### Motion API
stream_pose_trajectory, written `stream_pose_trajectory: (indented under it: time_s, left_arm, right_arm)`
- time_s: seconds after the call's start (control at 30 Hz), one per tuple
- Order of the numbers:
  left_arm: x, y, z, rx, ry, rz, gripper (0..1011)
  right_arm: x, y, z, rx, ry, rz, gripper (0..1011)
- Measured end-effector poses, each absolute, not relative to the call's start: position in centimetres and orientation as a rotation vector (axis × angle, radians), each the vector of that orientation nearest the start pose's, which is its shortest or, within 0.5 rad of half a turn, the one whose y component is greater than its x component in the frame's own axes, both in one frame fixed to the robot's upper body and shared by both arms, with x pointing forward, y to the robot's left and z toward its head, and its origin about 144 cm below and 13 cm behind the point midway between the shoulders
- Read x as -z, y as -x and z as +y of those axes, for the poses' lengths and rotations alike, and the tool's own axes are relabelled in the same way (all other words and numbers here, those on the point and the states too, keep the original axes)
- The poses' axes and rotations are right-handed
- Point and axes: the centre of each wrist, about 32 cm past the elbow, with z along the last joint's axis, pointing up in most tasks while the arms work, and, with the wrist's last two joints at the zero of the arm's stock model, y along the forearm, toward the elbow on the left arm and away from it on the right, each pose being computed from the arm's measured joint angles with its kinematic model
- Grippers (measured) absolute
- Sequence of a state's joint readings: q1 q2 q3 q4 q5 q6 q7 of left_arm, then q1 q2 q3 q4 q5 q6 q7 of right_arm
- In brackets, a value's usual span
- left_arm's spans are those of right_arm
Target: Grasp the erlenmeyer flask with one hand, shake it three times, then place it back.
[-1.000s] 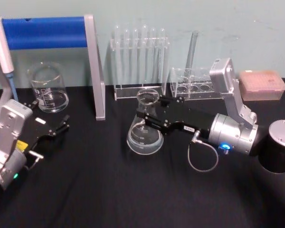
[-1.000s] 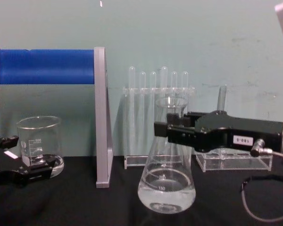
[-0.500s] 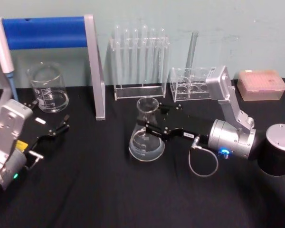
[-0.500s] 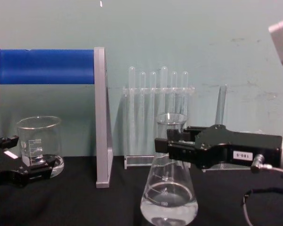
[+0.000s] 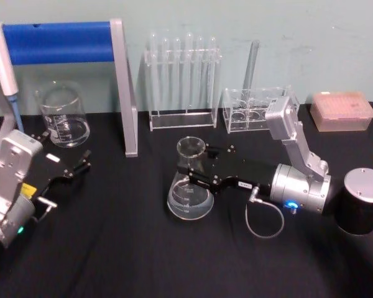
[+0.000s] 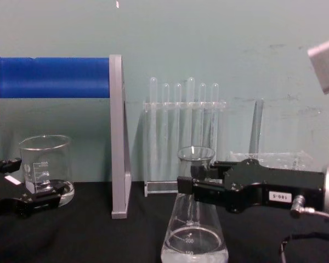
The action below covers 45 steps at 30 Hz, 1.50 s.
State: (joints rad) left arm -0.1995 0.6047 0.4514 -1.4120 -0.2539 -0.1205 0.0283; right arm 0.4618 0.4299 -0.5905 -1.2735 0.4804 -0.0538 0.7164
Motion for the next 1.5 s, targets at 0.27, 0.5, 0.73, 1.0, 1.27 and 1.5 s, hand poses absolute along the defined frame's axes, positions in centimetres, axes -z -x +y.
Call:
stream_pose_trajectory:
  time_s: [0.27,0.5,0.73,1.0,1.27,1.5]
  left_arm:
    - [-114.0,-48.9,31.0,-1.248,-0.304,-0.285,1001]
    - [-114.0,-48.9,31.0,-1.248,-0.304,-0.285,1001]
    - [-114.0,-48.9,31.0,-1.248,-0.304,-0.285,1001]
    - [-114.0,-48.9,31.0,-1.248,-0.305,-0.285,1001]
    - [-114.0,-48.9,31.0,-1.248,-0.304,-0.285,1001]
    - [-114.0,-48.9,31.0,-1.248,-0.304,-0.285,1001]
  right_arm:
    - [-116.9,-55.4,-23.2,0.469,0.116,-0.036,449]
    - [-116.6,-55.5,-23.1,0.465,0.122,-0.032,449]
    - [-116.4,-55.5,-23.1,0.46,0.128,-0.03,449]
    - [-116.2,-55.6,-23.0,0.458,0.134,-0.028,449]
    - [-116.1,-55.5,-23.1,0.46,0.139,-0.02,449]
    - [-115.9,-55.6,-23.0,0.462,0.143,-0.01,449]
